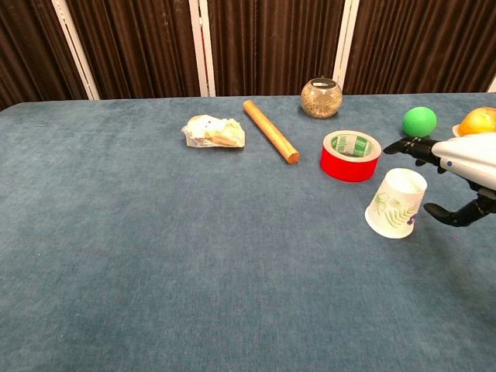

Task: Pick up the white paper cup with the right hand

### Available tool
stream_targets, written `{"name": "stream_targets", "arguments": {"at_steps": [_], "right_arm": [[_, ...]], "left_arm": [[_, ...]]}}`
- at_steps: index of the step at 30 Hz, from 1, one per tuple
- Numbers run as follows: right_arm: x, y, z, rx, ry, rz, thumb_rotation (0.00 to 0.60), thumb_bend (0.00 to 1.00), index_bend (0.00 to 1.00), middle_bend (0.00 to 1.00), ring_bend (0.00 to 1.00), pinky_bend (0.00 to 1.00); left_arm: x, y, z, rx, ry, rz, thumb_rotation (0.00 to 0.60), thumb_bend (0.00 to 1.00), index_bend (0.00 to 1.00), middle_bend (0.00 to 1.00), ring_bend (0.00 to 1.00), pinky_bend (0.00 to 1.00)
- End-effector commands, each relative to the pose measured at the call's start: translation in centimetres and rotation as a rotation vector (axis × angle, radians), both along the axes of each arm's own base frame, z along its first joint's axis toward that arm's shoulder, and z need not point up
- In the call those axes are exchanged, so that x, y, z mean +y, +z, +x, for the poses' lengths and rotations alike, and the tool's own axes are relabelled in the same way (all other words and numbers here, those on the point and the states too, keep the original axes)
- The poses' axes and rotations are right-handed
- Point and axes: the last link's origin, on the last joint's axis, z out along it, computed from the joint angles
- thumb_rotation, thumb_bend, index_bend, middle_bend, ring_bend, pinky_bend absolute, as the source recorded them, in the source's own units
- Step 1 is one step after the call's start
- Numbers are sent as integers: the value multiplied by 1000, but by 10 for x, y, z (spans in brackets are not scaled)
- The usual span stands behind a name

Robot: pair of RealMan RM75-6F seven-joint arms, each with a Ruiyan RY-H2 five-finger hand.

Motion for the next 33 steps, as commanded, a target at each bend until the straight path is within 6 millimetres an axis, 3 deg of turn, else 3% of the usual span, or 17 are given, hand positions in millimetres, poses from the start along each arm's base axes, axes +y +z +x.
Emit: {"name": "stream_targets", "arguments": {"at_steps": [1,6,8,9,18,28,33], "right_arm": [[3,8,-2,31,-3,-12,600,456,0,0,141,216],[13,30,-11,52,-8,-50,600,455,0,0,85,199],[21,44,-20,68,-12,-73,600,455,0,0,38,185],[32,68,-36,94,-37,-134,600,454,0,0,21,178],[74,125,-72,33,-60,-244,600,454,0,0,0,149],[109,156,-101,-29,-92,-376,600,450,0,0,0,88],[110,157,-110,-43,-132,-411,600,449,0,0,0,87]], "left_arm": [[0,0,0,0,1,0,600,0,0,0,0,0],[-1,1,0,-1,-1,1,600,0,0,0,0,0],[-1,0,0,0,-3,2,600,0,0,0,0,0],[-1,0,0,2,-6,1,600,0,0,0,0,0],[-3,0,2,0,-16,12,600,0,0,0,0,0],[-3,2,2,-16,-33,22,600,0,0,0,0,0],[-3,2,4,-23,-52,21,600,0,0,0,0,0]]}}
